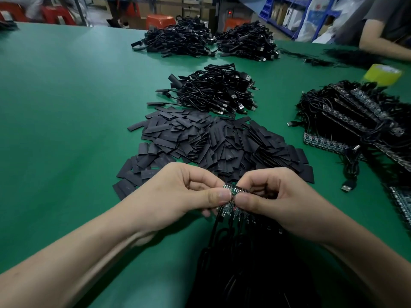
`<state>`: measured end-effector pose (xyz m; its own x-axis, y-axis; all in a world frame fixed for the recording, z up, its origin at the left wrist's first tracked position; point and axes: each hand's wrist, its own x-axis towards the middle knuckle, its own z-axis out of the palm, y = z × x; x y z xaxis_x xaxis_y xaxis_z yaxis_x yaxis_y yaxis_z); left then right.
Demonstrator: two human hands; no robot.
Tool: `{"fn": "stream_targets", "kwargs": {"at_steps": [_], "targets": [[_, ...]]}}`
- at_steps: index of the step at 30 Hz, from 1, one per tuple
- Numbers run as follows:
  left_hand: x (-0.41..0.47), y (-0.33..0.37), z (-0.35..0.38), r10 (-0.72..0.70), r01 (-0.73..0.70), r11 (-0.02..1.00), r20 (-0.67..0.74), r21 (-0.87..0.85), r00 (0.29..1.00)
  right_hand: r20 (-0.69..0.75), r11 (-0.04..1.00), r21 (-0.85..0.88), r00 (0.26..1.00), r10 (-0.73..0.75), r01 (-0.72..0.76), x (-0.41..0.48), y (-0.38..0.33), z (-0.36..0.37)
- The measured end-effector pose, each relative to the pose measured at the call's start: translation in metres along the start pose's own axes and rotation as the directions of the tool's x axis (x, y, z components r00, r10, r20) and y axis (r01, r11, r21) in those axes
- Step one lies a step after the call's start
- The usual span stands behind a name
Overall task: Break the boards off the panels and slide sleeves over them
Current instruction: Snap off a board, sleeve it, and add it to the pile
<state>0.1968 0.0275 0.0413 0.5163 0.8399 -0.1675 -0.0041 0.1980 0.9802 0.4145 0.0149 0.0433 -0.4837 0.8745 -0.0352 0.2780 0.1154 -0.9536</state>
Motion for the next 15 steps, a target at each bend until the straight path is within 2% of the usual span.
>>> {"fn": "stream_targets", "kwargs": {"at_steps": [3,6,8,9,11,12,15], "targets": [[-0.001,0.0,0.002,-0.012,0.015,0.998,0.041,-0.066,0.999,0.039,0.996,0.084,0.999,-0.016,0.012,-0.001,-0.001,0.0],[-0.002,0.004,0.0,-0.006,0.011,0.994,0.046,-0.111,0.999,0.028,0.999,0.035,0.999,0.036,-0.036,-0.002,-0.004,-0.002],[-0.002,0.011,-0.004,0.032,-0.034,0.994,-0.02,-0.107,0.999,-0.056,0.988,-0.135,0.996,0.073,-0.08,-0.004,-0.004,-0.003],[-0.001,0.014,-0.007,0.073,-0.077,0.995,-0.064,-0.067,0.995,-0.126,0.961,-0.268,0.991,0.04,-0.073,-0.005,-0.004,0.0],[-0.002,0.018,-0.008,0.168,-0.165,0.986,-0.133,0.036,0.977,-0.224,0.876,-0.482,0.964,-0.144,0.018,-0.007,-0.009,0.011],[-0.003,0.019,-0.008,0.216,-0.205,0.975,-0.152,0.084,0.965,-0.241,0.86,-0.505,0.945,-0.221,0.073,-0.006,-0.012,0.019],[-0.002,0.021,-0.004,0.35,-0.332,0.932,-0.122,0.145,0.929,-0.289,0.943,-0.305,0.93,-0.227,0.136,-0.003,-0.018,0.036]]}}
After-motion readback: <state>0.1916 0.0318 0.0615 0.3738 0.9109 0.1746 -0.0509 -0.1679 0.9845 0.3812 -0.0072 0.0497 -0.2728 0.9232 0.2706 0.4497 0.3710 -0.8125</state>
